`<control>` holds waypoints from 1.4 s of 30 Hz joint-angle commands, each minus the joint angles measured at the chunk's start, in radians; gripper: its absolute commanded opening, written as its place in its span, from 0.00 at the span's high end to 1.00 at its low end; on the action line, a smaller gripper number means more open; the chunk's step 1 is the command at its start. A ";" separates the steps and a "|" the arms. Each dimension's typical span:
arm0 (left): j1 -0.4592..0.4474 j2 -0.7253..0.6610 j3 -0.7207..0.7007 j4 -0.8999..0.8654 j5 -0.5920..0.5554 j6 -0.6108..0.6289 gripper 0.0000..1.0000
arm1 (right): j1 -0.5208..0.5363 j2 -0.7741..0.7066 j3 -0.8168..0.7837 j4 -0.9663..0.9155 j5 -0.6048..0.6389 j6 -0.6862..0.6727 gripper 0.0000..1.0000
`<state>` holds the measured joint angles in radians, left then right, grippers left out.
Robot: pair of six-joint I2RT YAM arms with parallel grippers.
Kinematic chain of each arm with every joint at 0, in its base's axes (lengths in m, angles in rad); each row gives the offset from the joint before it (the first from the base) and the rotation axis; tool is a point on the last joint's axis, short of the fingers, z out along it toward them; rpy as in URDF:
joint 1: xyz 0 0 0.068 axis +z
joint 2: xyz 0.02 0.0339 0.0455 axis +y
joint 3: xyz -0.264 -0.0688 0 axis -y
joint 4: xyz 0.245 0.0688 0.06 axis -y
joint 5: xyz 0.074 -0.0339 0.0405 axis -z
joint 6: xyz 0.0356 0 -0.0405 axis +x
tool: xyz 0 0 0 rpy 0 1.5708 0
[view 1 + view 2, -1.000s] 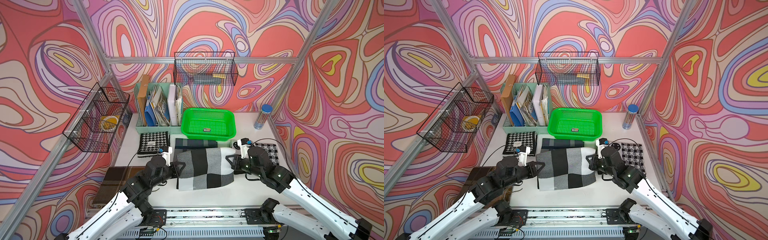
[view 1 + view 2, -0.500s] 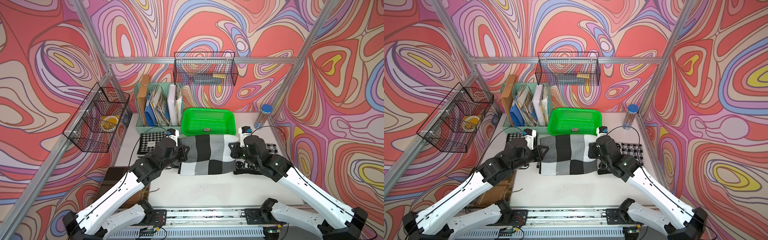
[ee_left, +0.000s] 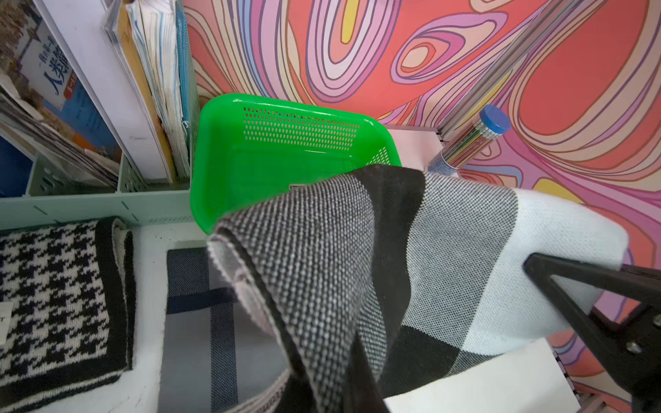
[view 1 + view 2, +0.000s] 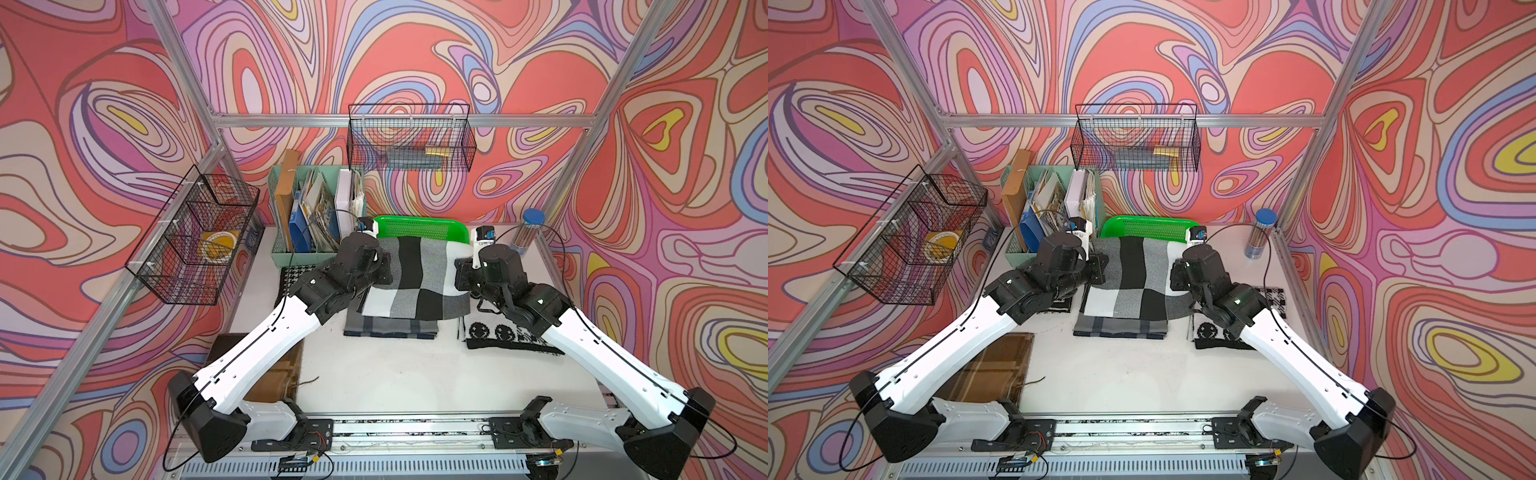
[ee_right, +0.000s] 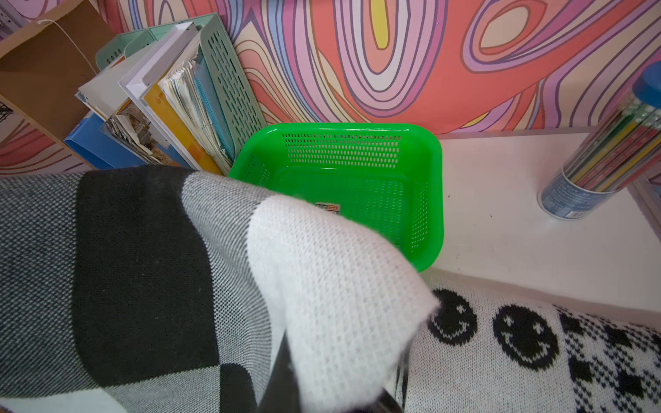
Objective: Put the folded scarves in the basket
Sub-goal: Place the scarf in the basket.
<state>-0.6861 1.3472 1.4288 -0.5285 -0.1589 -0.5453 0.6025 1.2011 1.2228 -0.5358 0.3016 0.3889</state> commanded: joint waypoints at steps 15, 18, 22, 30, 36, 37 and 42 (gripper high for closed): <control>0.199 0.355 0.327 0.074 0.184 0.013 1.00 | -0.343 0.307 0.224 0.169 -0.353 0.013 1.00; 0.231 0.420 0.371 0.081 0.212 0.003 1.00 | -0.368 0.373 0.267 0.189 -0.388 0.017 1.00; 0.254 0.496 0.418 0.095 0.238 -0.004 1.00 | -0.391 0.447 0.321 0.208 -0.407 0.012 1.00; 0.305 0.629 0.491 0.139 0.259 -0.035 1.00 | -0.427 0.590 0.408 0.226 -0.430 -0.006 1.00; 0.315 0.726 0.602 0.105 0.257 -0.012 1.00 | -0.447 0.663 0.453 0.233 -0.460 -0.007 1.00; 0.315 0.736 0.614 0.104 0.257 -0.010 1.00 | -0.447 0.674 0.457 0.236 -0.461 -0.009 1.00; 0.315 0.774 0.633 0.120 0.259 -0.004 1.00 | -0.453 0.729 0.489 0.240 -0.468 -0.015 1.00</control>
<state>-0.3836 2.1056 2.0266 -0.4339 0.1127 -0.5674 0.1642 1.9041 1.6691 -0.3424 -0.1692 0.3874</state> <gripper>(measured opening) 0.096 0.095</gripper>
